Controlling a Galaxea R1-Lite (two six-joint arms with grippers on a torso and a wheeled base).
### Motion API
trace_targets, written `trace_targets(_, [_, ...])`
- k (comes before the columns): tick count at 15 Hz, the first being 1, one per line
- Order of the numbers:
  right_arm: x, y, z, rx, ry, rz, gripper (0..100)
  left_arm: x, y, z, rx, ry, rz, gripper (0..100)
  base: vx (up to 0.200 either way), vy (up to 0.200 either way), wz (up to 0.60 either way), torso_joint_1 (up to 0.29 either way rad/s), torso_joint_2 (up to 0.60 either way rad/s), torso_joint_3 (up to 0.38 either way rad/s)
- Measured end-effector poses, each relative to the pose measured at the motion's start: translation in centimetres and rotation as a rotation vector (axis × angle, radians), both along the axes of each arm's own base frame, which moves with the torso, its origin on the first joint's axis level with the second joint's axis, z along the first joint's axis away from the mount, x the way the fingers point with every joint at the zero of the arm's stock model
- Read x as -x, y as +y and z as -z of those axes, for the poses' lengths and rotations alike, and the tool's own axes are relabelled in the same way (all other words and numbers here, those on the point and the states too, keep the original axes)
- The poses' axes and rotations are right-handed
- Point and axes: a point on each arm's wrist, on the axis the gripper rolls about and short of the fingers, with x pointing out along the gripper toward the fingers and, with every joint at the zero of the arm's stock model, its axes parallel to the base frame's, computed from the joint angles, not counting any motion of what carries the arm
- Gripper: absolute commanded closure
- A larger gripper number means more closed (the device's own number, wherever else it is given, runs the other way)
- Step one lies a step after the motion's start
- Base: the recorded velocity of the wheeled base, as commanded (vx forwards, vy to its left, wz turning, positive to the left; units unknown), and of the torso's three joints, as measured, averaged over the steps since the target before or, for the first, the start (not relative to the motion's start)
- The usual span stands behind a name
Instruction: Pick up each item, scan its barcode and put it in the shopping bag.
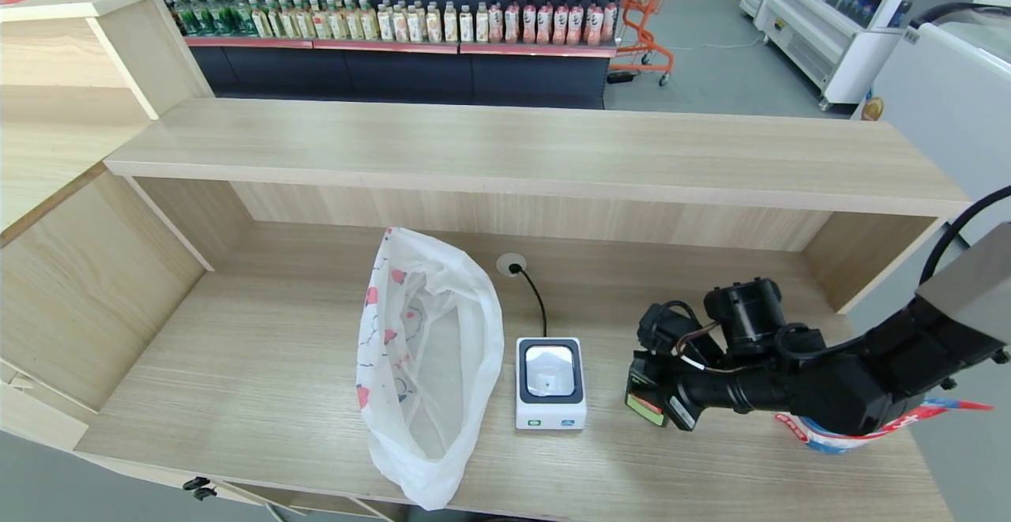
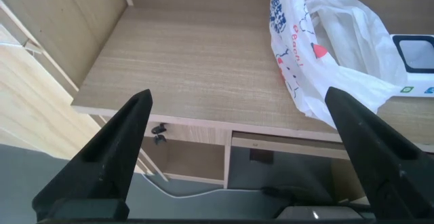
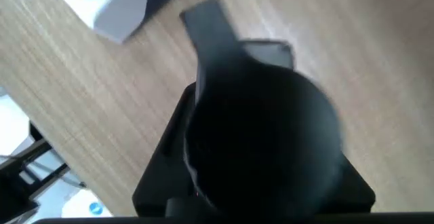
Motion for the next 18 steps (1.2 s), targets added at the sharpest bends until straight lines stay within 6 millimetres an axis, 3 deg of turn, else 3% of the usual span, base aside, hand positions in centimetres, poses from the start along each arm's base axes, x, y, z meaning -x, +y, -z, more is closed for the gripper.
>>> trace_targets(3, [1.1, -1.0, -0.2, 0.004, 0.015, 0.019, 100, 0.0, 0.0, 0.0, 0.0, 0.0, 0.0, 0, 0.0, 0.0, 0.0, 0.0, 0.0, 0.0])
trace_targets(5, [1.6, -1.2, -1.7, -0.026, -0.025, 0.033, 100, 0.0, 0.0, 0.0, 0.0, 0.0, 0.0, 0, 0.0, 0.0, 0.0, 0.0, 0.0, 0.0])
trace_targets(9, [3.5, -2.8, -8.7, -0.175, -0.241, 0.111, 100, 0.0, 0.0, 0.0, 0.0, 0.0, 0.0, 0, 0.0, 0.0, 0.0, 0.0, 0.0, 0.0])
trace_targets(12, [7.1, -5.7, -12.6, -0.106, -0.47, 0.123, 100, 0.0, 0.0, 0.0, 0.0, 0.001, 0.0, 0, 0.0, 0.0, 0.0, 0.0, 0.0, 0.0])
trace_targets(15, [11.8, -7.5, -13.4, 0.195, -0.82, -0.073, 100, 0.0, 0.0, 0.0, 0.0, 0.001, 0.0, 0, 0.0, 0.0, 0.0, 0.0, 0.0, 0.0])
trace_targets(18, [14.5, -7.5, -13.8, 0.385, -1.167, -0.551, 100, 0.0, 0.0, 0.0, 0.0, 0.0, 0.0, 0, 0.0, 0.0, 0.0, 0.0, 0.0, 0.0])
